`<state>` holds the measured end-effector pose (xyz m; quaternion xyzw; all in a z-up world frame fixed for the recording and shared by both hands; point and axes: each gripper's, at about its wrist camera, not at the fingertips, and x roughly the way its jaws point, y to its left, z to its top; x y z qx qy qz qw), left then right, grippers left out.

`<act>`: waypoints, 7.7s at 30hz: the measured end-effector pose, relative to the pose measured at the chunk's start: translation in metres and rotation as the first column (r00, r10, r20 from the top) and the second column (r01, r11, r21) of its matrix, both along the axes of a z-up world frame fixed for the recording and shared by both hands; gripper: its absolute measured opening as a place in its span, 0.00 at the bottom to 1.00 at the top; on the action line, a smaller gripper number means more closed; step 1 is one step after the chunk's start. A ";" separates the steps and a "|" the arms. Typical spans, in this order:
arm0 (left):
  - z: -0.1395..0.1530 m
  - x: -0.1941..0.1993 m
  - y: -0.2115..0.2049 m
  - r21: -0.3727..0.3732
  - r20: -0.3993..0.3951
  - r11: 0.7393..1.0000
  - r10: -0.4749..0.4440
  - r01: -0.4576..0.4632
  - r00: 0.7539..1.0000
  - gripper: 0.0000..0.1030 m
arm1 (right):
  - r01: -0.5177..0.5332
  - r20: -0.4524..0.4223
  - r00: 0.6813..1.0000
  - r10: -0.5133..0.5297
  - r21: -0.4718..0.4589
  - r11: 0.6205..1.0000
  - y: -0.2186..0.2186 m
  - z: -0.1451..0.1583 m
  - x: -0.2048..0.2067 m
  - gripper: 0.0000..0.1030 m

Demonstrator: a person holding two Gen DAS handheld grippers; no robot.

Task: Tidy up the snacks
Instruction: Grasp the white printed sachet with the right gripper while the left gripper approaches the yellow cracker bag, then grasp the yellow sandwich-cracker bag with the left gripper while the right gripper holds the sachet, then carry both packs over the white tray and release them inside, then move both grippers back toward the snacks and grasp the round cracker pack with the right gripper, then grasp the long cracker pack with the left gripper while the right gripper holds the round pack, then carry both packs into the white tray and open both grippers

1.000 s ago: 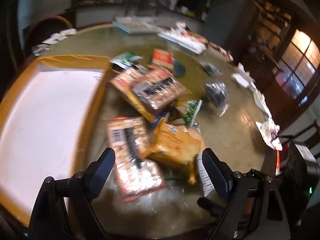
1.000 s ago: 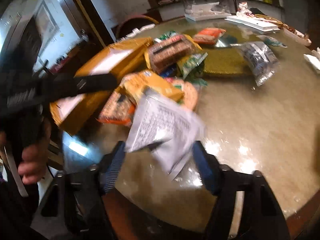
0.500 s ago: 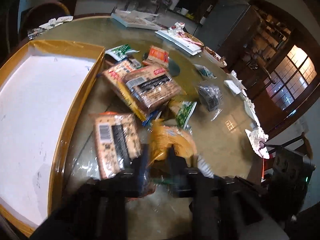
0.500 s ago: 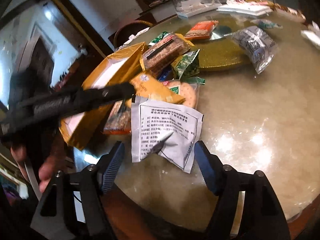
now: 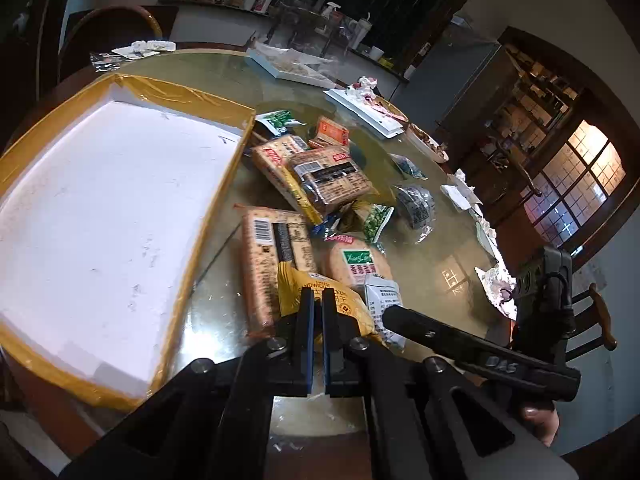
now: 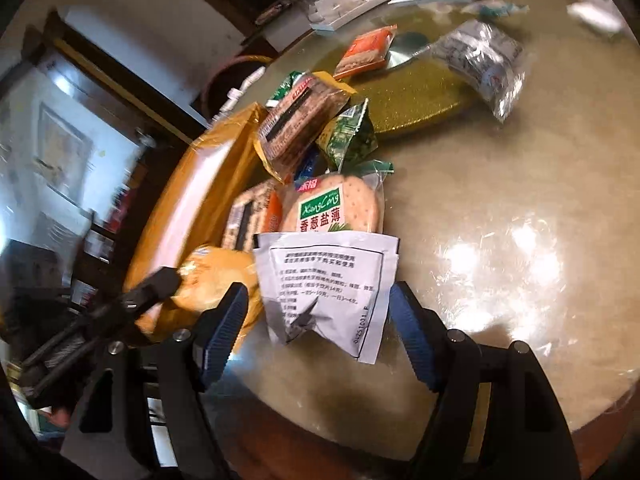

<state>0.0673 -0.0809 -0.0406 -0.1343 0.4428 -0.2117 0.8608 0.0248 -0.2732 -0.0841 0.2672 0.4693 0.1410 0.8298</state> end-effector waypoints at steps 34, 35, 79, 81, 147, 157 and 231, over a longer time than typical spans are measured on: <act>-0.012 -0.049 -0.018 -0.027 -0.045 0.961 -0.276 0.275 0.960 0.63 | 0.065 0.191 0.981 -0.026 -0.201 0.977 0.013 0.019 -0.035 0.29; -0.009 -0.045 -0.018 -0.013 -0.025 0.964 -0.265 0.264 0.964 0.64 | 0.074 0.197 0.980 -0.033 -0.204 0.976 0.010 0.020 -0.036 0.29; 0.003 0.015 0.159 0.100 0.128 0.912 0.385 -0.399 0.914 0.42 | -0.340 0.201 0.902 0.382 -0.216 0.915 0.216 0.036 0.068 0.29; -0.004 0.021 0.157 0.107 0.102 0.916 0.378 -0.387 0.920 0.42 | -0.343 0.186 0.898 0.399 -0.273 0.899 0.227 0.031 0.070 0.31; 0.015 -0.026 0.019 0.101 0.108 0.989 0.100 -0.111 0.989 0.81 | -0.017 0.178 0.983 0.034 -0.093 0.996 0.017 0.014 -0.008 0.71; 0.015 -0.025 0.028 0.085 0.107 0.987 0.124 -0.133 0.986 0.81 | 0.092 0.041 0.995 -0.086 -0.180 0.979 0.015 -0.003 0.043 0.72; 0.056 -0.020 0.100 0.065 0.200 0.963 0.242 -0.260 0.949 0.51 | -0.129 0.294 0.946 0.137 -0.049 0.990 0.119 0.062 0.047 0.75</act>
